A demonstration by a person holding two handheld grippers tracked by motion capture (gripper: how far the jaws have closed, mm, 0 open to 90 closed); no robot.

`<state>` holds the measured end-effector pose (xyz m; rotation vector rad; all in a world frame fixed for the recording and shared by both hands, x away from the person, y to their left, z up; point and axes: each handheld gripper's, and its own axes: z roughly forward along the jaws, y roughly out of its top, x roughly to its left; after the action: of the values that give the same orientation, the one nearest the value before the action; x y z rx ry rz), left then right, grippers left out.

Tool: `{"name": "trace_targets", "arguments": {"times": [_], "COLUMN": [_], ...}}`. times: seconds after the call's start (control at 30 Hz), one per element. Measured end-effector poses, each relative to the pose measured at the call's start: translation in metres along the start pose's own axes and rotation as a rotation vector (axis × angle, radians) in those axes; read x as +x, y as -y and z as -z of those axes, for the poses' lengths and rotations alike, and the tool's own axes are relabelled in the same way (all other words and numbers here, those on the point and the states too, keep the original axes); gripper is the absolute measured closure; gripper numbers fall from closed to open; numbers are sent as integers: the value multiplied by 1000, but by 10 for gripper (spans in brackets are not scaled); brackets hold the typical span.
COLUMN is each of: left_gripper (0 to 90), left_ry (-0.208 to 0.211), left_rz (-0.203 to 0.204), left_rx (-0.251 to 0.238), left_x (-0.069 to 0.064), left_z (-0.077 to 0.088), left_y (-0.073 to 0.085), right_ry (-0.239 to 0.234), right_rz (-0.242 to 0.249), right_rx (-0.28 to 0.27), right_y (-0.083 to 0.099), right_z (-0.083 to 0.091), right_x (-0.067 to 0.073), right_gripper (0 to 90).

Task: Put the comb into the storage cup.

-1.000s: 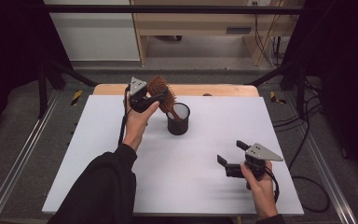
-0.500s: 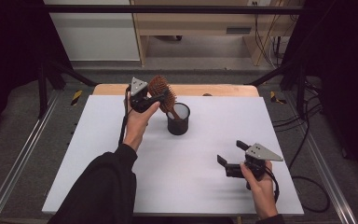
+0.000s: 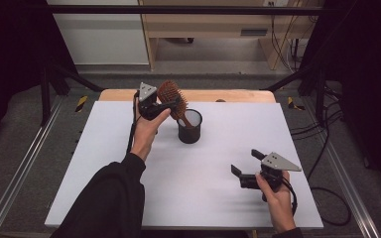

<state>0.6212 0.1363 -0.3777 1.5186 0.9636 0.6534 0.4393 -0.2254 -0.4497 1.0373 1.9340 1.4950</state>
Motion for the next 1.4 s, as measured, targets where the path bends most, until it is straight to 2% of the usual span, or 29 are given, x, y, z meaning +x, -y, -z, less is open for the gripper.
{"name": "trace_targets", "arguments": {"times": [0.27,0.97,1.03,1.13,1.23,1.4], "left_gripper": [60,37,28,22,23,23], "left_ry": [-1,-4,7,-2,-7,-12], "left_rz": [9,7,-10,-26,-2,0], "left_rx": [6,1,3,8,2,2], "left_x": [0,-2,-3,-4,-3,-2], "left_z": [-1,1,1,2,2,4], "left_y": [0,0,0,0,0,1], "right_ry": [0,0,-1,-2,-2,0], "right_rz": [1,-1,0,1,2,2], "right_rx": [-1,-1,0,1,1,0], "right_y": [0,0,0,0,0,0], "right_z": [0,0,0,0,-1,0], "right_x": [0,0,0,0,0,0], "right_gripper": [39,39,38,38,38,38]}}
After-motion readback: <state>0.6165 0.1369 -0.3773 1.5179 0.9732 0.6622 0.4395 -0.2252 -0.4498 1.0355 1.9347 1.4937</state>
